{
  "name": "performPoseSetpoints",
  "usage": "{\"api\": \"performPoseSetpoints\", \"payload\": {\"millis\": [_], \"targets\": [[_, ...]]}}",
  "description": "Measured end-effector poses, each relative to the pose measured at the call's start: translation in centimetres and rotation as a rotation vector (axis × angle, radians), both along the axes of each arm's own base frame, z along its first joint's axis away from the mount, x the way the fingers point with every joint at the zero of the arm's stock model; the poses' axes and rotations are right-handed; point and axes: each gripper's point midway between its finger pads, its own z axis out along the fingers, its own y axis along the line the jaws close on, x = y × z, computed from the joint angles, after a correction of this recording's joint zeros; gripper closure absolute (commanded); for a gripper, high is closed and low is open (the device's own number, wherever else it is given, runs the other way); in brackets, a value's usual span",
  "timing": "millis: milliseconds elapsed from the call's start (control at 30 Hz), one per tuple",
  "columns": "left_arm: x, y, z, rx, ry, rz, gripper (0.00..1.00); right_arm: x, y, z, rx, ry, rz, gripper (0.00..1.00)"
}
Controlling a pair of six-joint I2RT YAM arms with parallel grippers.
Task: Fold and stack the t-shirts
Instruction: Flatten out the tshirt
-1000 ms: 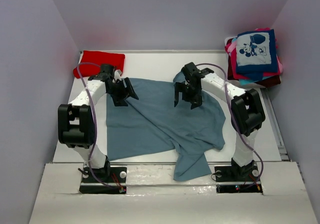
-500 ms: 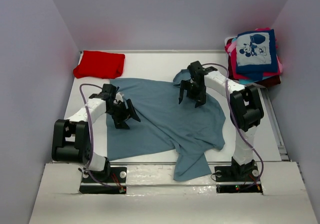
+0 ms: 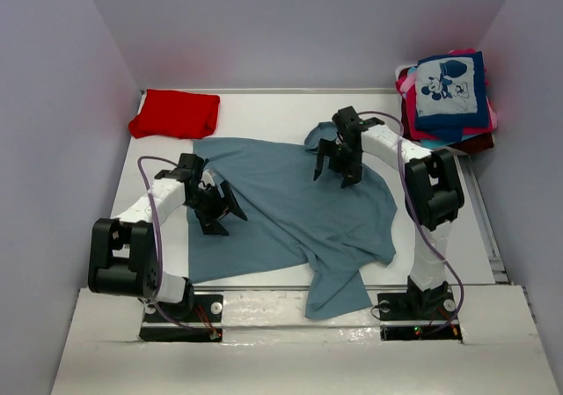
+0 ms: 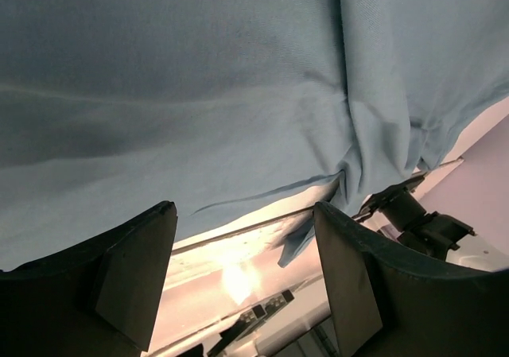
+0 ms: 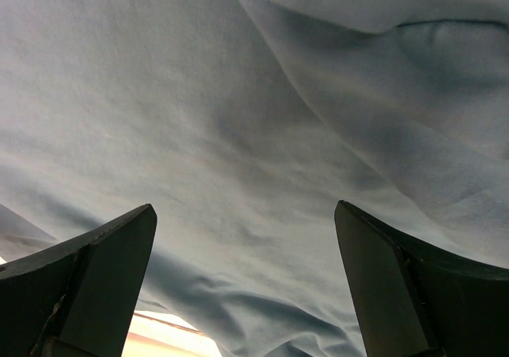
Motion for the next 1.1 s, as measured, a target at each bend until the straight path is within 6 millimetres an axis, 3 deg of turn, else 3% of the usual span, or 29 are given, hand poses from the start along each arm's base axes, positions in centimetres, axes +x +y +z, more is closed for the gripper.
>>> {"api": "performPoseSetpoints", "payload": {"millis": [267,433,800,1100], "targets": [[0.3,0.4,0.7,0.021,-0.056,0.023,0.18,1.7,0.0,0.5,0.043,-0.034,-0.018,0.00],[-1.2,0.3,-0.6,0.009,-0.024,-0.011,0.20,2.8,0.5,0.5,0.074,-0.051,-0.019,0.00],[-0.7,3.7,-3.7,0.263,0.055,-0.052,0.24,3.1,0.9,0.5,0.093,-0.057,-0.014,0.00],[-1.8,4.0,-5.0,0.377,0.110,-0.128,0.23,3.6,1.3,0.7,0.108,-0.075,-0.013,0.00]]}}
